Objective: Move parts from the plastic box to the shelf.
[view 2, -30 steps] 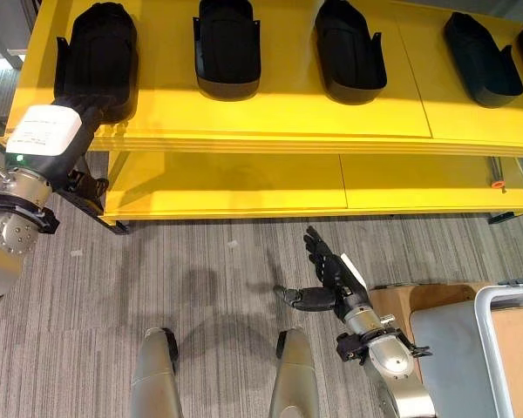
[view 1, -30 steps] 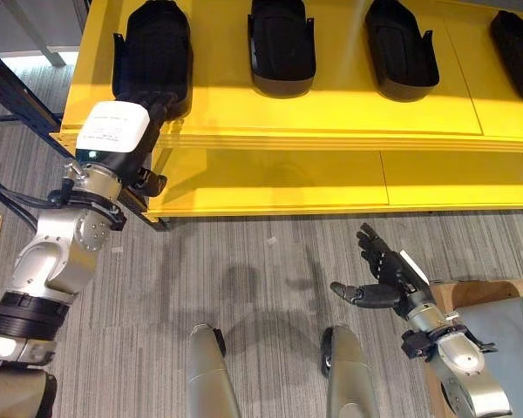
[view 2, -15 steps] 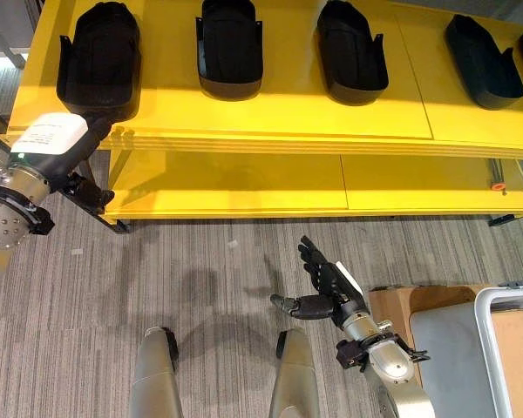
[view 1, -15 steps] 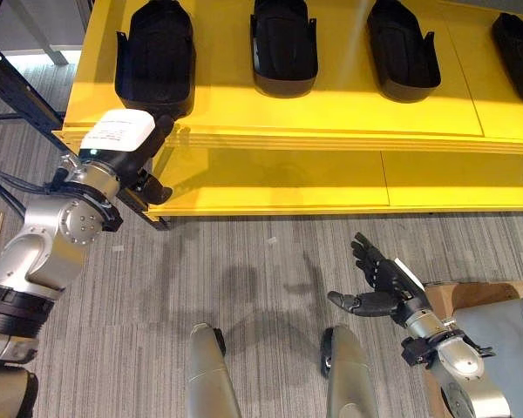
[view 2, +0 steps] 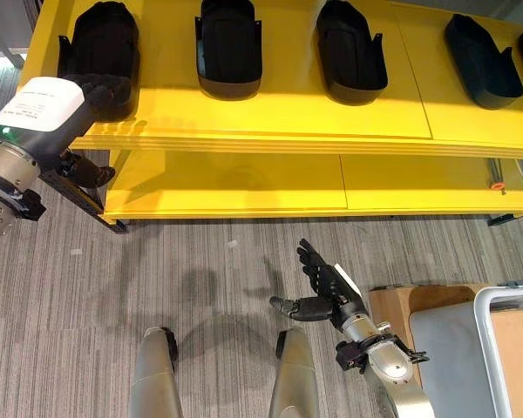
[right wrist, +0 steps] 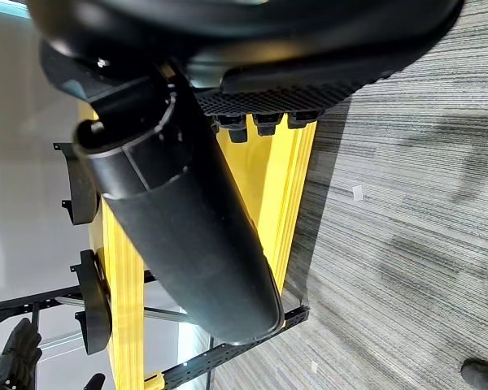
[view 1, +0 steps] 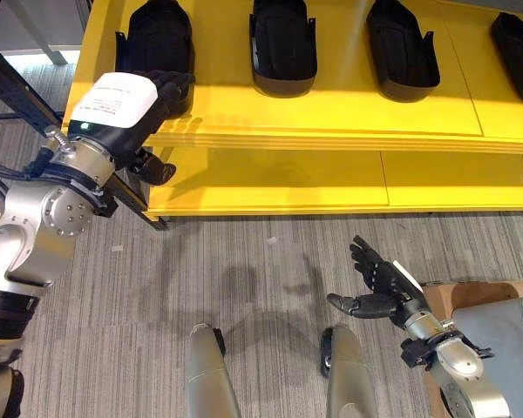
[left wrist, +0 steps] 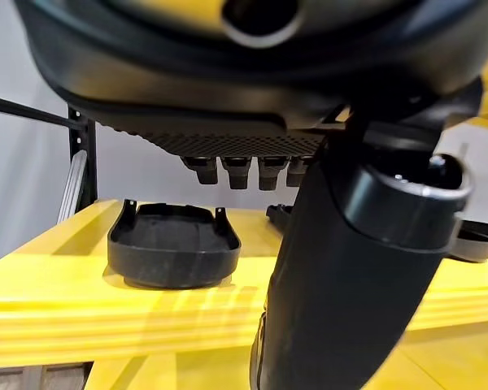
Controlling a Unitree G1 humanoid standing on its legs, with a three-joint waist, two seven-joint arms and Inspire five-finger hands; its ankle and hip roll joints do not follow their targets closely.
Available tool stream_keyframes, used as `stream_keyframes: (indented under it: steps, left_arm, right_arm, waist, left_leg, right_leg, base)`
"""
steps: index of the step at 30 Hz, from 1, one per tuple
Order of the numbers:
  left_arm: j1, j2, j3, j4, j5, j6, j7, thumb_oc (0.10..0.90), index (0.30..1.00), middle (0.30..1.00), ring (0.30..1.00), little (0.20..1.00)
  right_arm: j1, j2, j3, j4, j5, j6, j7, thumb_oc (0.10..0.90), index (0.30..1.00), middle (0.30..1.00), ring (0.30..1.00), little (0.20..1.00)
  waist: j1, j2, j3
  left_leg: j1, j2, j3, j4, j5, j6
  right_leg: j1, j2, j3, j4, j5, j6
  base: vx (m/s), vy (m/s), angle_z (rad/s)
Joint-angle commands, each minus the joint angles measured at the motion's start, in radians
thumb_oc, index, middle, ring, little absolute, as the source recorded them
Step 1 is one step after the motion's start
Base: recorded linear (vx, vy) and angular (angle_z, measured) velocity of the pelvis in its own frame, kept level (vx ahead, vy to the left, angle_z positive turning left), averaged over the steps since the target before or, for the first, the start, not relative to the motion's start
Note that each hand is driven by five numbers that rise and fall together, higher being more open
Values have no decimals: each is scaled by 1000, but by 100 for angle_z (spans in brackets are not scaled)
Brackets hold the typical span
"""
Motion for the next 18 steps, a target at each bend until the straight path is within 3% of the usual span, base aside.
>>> stream_keyframes:
  steps: [1, 6, 18]
  left_arm:
    - [-181, 65, -19, 32, -19, -13, 37, 900, 1000, 1000, 1000, 1000]
    - [-231, 63, -78, 68, -24, -10, 21, 900, 1000, 1000, 1000, 1000]
    - [-194, 54, -75, 85, -12, -2, -22, 900, 1000, 1000, 1000, 1000]
  right_arm:
    - [-12, -31, -61, -61, 48, -67, 16, 900, 1000, 1000, 1000, 1000]
    - [-6, -27, -55, -58, 54, -66, 25, 900, 1000, 1000, 1000, 1000]
    - [-1, -27, -56, -53, 57, -62, 35, 900, 1000, 1000, 1000, 1000]
  waist:
    - [3, 36, -91]
    - [3, 34, -88]
    - [2, 31, -84]
  left_leg:
    - [27, 0, -21, -31, -13, 64]
    - [27, 1, -20, -30, -12, 64]
    - [21, 0, -19, -31, -9, 65]
  right_leg:
    - [72, 17, 0, -37, -10, -80]
    - [71, 18, 1, -37, -10, -81]
    - [64, 18, 2, -35, -8, -80]
  base:
    - [0, 0, 0]
    - [0, 0, 0]
    - [0, 0, 0]
